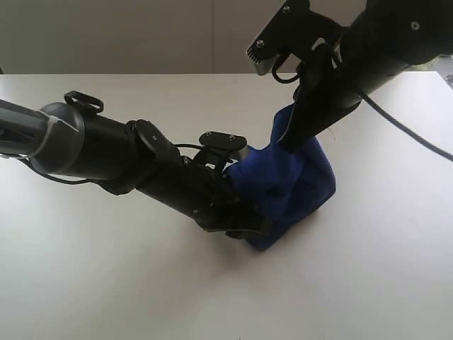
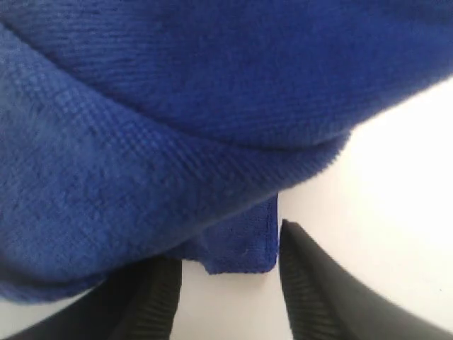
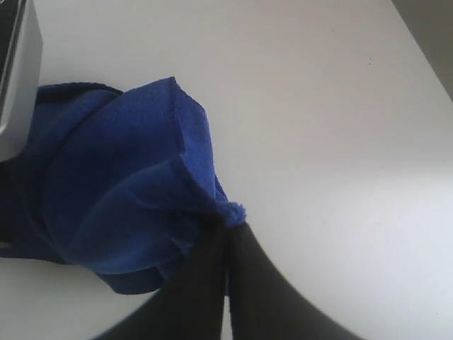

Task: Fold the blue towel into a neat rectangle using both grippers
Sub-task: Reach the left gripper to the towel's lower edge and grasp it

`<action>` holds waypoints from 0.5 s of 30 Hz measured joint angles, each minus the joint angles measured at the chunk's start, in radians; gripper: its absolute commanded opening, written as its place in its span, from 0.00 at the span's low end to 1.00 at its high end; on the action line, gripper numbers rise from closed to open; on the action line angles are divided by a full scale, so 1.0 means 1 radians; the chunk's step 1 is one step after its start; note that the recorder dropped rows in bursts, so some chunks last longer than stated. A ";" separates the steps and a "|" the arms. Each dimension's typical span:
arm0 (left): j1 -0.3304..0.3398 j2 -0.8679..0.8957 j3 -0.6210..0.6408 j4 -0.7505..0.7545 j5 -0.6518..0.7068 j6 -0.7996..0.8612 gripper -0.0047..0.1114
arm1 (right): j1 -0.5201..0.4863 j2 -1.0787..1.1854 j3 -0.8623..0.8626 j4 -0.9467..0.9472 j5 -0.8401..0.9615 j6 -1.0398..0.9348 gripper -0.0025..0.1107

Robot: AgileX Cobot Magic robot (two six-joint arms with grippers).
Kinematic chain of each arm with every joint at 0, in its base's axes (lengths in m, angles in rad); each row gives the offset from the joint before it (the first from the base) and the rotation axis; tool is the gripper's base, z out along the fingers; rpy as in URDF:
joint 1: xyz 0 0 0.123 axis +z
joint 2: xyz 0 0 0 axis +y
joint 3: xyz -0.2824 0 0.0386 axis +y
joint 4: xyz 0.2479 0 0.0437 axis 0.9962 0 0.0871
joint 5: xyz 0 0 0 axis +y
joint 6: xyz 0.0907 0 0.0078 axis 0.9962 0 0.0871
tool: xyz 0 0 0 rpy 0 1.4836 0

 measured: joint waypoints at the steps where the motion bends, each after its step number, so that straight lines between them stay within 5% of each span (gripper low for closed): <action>1: 0.000 0.000 0.000 0.000 0.000 0.000 0.46 | 0.000 0.000 0.000 0.000 0.000 0.000 0.02; 15: 0.000 0.042 0.000 -0.019 0.007 0.000 0.46 | 0.000 0.000 0.000 0.000 0.000 0.000 0.02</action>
